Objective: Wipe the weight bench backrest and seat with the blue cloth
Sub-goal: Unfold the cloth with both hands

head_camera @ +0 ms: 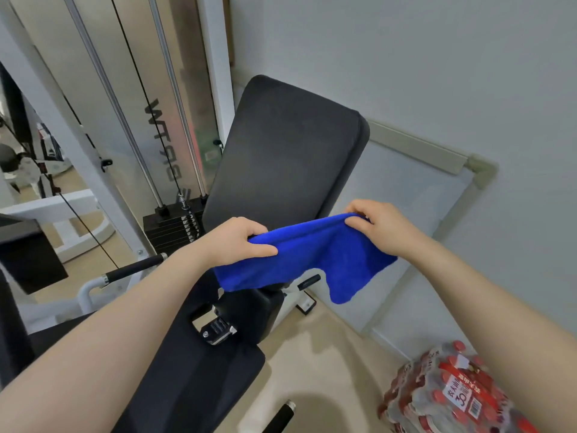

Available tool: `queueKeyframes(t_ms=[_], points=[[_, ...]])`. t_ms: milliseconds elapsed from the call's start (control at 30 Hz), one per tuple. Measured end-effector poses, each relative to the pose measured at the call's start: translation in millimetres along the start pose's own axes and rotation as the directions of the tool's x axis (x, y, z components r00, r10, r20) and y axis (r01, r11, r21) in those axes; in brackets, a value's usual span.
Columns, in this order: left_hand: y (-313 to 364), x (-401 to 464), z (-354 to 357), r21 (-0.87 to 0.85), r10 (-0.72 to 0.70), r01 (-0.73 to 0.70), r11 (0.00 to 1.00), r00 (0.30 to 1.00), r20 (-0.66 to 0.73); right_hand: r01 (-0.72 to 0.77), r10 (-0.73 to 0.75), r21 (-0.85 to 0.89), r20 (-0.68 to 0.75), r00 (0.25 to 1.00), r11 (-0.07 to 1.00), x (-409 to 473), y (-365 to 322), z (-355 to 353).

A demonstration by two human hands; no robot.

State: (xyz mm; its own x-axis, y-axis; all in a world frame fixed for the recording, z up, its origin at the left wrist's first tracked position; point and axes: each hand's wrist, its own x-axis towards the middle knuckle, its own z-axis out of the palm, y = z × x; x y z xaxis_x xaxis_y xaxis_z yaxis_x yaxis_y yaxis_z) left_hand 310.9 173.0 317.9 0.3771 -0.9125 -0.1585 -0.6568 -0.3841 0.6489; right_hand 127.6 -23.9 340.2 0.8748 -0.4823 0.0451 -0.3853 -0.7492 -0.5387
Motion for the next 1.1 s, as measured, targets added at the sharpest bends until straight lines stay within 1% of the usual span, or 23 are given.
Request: queueKeyframes(t_ms=[67,167,233,300,333,367,400,467,500,567,633,700,767,800,833,900,933,967,1000,1033,1067,1100], points=[[-1,4,6,0.014,-0.024,0.024,1.0,0.999,0.042,-0.099,0.1,0.057,-0.01,0.995,0.993,-10,21,-11],[-1,11,14,-0.043,-0.052,0.054,0.998,0.998,0.044,-0.234,0.227,0.103,0.076,0.971,0.967,-24,47,-24],[12,22,29,-0.091,-0.043,0.048,0.995,0.998,0.053,-0.318,0.312,0.131,0.061,0.948,0.939,-37,72,-32],[37,35,48,-0.179,-0.032,0.04,0.983,0.998,0.045,-0.418,0.421,0.185,0.02,0.907,0.89,-52,94,-38],[52,42,59,-0.23,-0.022,0.029,0.973,0.999,0.033,-0.471,0.483,0.255,0.018,0.875,0.845,-59,102,-41],[70,50,72,-0.272,-0.01,0.014,0.962,1.0,0.017,-0.523,0.545,0.352,0.04,0.837,0.776,-66,109,-43],[89,60,87,-0.291,-0.002,0.003,0.957,1.0,0.005,-0.565,0.596,0.455,0.089,0.798,0.688,-75,115,-46],[123,80,119,-0.297,0.007,-0.004,0.955,1.0,0.008,-0.604,0.642,0.624,0.205,0.739,0.496,-89,125,-49],[139,89,136,-0.305,0.02,-0.008,0.952,0.999,0.034,-0.602,0.65,0.686,0.246,0.72,0.408,-96,132,-51],[167,106,174,-0.342,0.055,-0.018,0.939,0.993,0.1,-0.568,0.671,0.785,0.283,0.685,0.249,-109,149,-56],[194,116,210,-0.405,0.057,0.028,0.914,0.979,0.197,-0.506,0.703,0.852,0.278,0.655,0.134,-121,170,-59],[217,122,242,-0.431,0.087,0.049,0.901,0.953,0.291,-0.453,0.731,0.89,0.274,0.625,0.054,-134,195,-59],[237,129,272,-0.414,0.132,0.03,0.91,0.924,0.359,-0.459,0.737,0.888,0.292,0.61,0.028,-151,219,-63],[243,132,283,-0.394,0.146,0.016,0.919,0.914,0.379,-0.478,0.738,0.878,0.317,0.596,0.01,-158,228,-65],[251,137,299,-0.364,0.158,0.0,0.931,0.902,0.402,-0.491,0.732,0.87,0.355,0.581,-0.032,-168,245,-67],[254,144,319,-0.266,0.178,-0.067,0.962,0.888,0.423,-0.503,0.73,0.86,0.4,0.554,-0.09,-182,267,-68],[258,150,335,-0.214,0.181,-0.092,0.972,0.878,0.444,-0.53,0.722,0.843,0.425,0.545,-0.097,-191,283,-68],[258,154,350,-0.164,0.172,-0.107,0.981,0.872,0.459,-0.578,0.712,0.814,0.437,0.549,-0.053,-200,298,-64],[257,157,362,-0.13,0.161,-0.113,0.985,0.867,0.471,-0.659,0.705,0.749,0.43,0.564,0.07,-209,310,-59],[254,161,375,-0.108,0.146,-0.106,0.988,0.86,0.489,-0.748,0.707,0.601,0.396,0.586,0.283,-220,328,-51],[252,164,389,-0.102,0.138,-0.1,0.99,0.85,0.509,-0.786,0.699,0.38,0.371,0.612,0.487,-231,345,-42],[250,169,406,-0.089,0.12,-0.085,0.992,0.829,0.546,-0.764,0.687,0.152,0.353,0.635,0.627,-242,366,-30]])
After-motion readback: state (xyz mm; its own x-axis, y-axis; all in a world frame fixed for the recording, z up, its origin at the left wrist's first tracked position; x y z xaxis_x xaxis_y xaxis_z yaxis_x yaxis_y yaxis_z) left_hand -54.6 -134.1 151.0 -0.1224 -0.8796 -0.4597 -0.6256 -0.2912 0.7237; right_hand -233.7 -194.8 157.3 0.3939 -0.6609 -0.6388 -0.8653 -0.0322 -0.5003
